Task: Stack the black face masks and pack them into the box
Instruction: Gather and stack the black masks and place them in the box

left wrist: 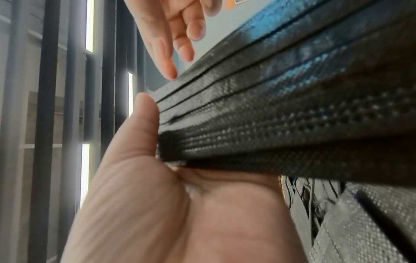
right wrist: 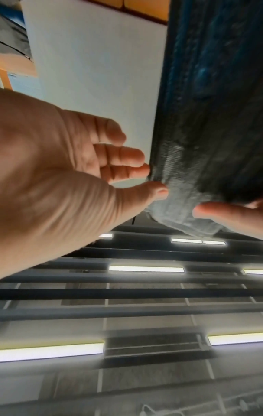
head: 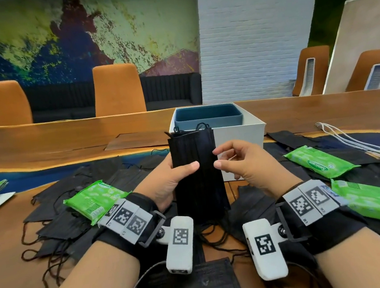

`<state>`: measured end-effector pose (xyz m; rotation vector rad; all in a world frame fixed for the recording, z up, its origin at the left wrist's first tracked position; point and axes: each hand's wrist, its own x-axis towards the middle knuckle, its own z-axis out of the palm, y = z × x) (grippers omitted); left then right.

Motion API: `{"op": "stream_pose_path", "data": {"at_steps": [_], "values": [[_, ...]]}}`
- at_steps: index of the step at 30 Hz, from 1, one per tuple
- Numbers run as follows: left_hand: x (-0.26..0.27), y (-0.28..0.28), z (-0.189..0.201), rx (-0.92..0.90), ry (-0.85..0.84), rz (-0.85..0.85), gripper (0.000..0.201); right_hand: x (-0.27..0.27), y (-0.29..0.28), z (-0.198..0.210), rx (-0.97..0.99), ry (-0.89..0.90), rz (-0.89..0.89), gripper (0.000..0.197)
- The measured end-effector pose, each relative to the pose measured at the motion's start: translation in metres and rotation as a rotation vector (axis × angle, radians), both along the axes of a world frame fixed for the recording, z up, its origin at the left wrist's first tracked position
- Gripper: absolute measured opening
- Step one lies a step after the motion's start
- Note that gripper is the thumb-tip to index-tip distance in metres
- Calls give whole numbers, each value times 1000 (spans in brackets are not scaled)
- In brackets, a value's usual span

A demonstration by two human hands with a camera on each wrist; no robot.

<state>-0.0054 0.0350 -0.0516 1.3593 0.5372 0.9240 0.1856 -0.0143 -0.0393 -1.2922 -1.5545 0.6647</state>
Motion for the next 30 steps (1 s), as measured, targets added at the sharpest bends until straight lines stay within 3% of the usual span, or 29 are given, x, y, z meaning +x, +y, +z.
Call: {"op": "stream_pose_path", "data": {"at_steps": [4, 13, 25, 30], "values": [[-1, 0, 0, 0, 2, -53, 55, -1, 4, -3, 9, 47, -96, 21], [-6, 0, 2, -114, 57, -61, 23, 10, 0, 0, -56, 141, -32, 12], [-6, 5, 3, -253, -18, -29, 42, 17, -1, 4, -54, 464, 59, 13], [-3, 4, 1, -260, 8, -44, 46, 11, 0, 0, -84, 481, 93, 13]]}}
